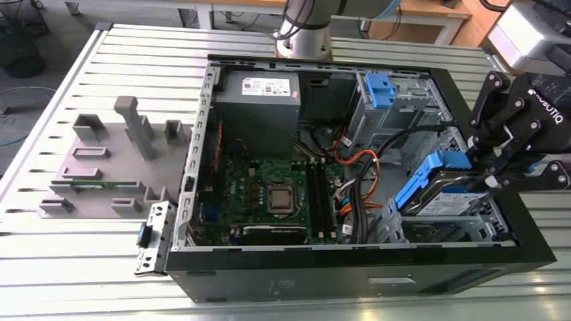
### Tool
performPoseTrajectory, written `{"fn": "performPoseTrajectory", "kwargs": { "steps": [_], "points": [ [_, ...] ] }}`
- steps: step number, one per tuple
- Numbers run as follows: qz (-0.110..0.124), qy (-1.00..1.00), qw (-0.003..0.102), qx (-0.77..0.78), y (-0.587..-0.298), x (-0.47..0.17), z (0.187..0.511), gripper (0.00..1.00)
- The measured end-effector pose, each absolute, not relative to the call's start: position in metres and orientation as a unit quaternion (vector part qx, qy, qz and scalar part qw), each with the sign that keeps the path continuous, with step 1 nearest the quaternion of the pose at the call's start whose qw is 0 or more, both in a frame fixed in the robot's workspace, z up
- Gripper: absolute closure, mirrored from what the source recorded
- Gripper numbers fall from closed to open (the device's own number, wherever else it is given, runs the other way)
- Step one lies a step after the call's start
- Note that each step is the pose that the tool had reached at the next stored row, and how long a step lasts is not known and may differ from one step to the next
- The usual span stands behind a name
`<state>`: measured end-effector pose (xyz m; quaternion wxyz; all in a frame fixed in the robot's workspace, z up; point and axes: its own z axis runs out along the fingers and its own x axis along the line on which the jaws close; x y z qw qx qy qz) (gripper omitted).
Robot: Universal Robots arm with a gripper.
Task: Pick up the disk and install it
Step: 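Insert the disk into the insertion slot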
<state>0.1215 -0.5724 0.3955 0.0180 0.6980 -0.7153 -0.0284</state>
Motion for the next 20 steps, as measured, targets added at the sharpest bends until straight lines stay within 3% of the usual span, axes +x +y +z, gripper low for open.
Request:
{"fn": "performPoseTrajectory", "kwargs": {
  "steps": [20],
  "points": [
    [-0.029,-0.715,0.018,0.698,-0.572,0.122,0.362,0.65]
  ]
}}
